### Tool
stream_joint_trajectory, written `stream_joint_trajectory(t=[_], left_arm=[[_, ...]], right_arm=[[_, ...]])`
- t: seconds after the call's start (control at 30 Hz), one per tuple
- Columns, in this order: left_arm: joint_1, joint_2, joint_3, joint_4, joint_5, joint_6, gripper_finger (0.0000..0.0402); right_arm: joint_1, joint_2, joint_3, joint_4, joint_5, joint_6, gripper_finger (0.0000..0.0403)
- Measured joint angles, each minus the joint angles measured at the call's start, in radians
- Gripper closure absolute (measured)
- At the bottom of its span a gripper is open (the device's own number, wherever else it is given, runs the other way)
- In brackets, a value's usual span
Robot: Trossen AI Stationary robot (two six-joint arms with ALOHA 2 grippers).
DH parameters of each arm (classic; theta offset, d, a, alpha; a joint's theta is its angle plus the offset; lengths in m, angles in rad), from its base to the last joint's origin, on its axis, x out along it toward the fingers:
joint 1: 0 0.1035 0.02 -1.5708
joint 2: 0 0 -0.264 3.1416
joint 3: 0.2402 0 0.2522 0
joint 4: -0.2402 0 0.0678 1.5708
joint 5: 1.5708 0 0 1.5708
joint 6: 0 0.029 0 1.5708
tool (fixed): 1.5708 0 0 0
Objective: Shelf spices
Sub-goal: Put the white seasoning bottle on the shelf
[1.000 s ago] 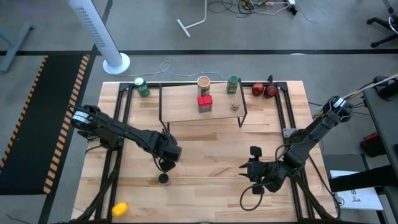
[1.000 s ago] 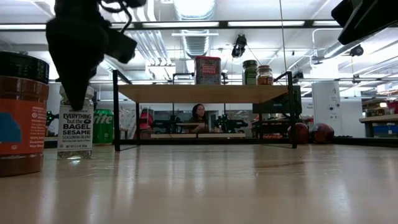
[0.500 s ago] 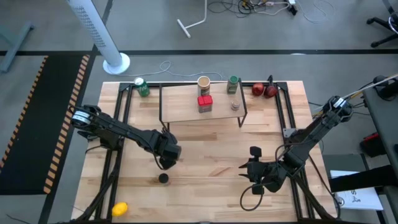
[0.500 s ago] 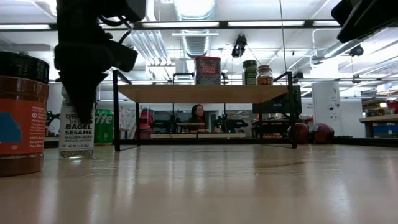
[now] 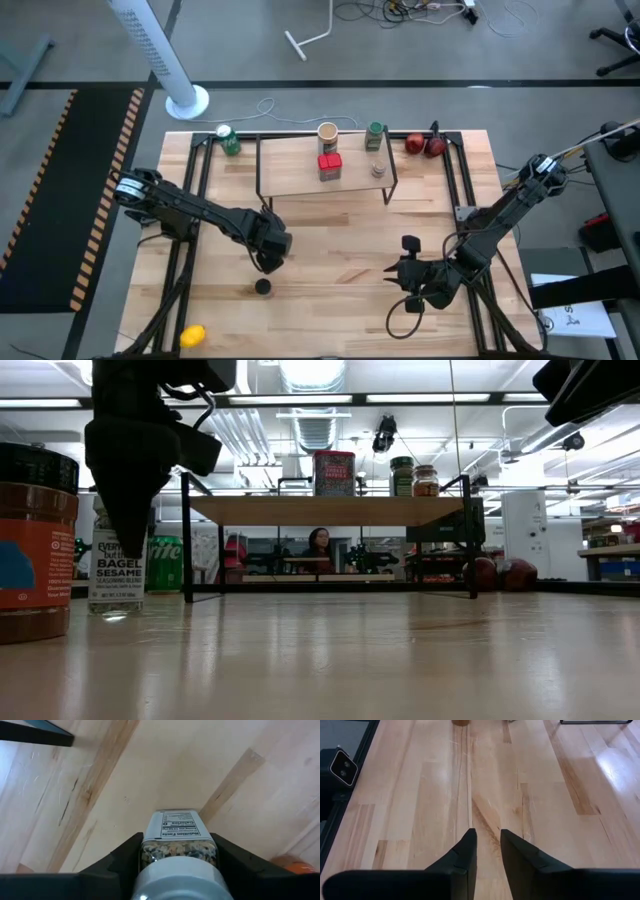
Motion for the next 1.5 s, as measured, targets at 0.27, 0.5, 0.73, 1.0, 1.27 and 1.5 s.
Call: stream_joint_trajectory(t=[0.27,0.5,0.73,1.0,1.27,1.5], left_arm=[[0.012,-0.006,0.099,-0.008,0.043,0.108,0.0219],[0.067,-0.006,0.33,-0.134,0.018,0.255,0.0219],[0.184,-0.004,0.587,-0.304,-0.061,0.422,0.0219],[0.414,-0.003,0.734,-0.334,-0.063,0.626,0.0219],[0.652,-0.002,0.771,-0.339,0.022,0.787,0.0219],[0.798,0.001,0.771,-0.337,0.073,0.891,0.0219]], right_arm=[[0.0,0.0,0.0,0.0,0.001,-0.002,0.0353],[0.0,0.0,0.0,0.0,0.001,-0.003,0.0346],[0.0,0.0,0.0,0.0,0.002,-0.003,0.0335],[0.0,0.0,0.0,0.001,0.003,-0.003,0.0345],[0.0,0.0,0.0,0.001,0.003,-0.012,0.0359],[-0.001,0.0,0.0,0.004,0.005,-0.045,0.0345]])
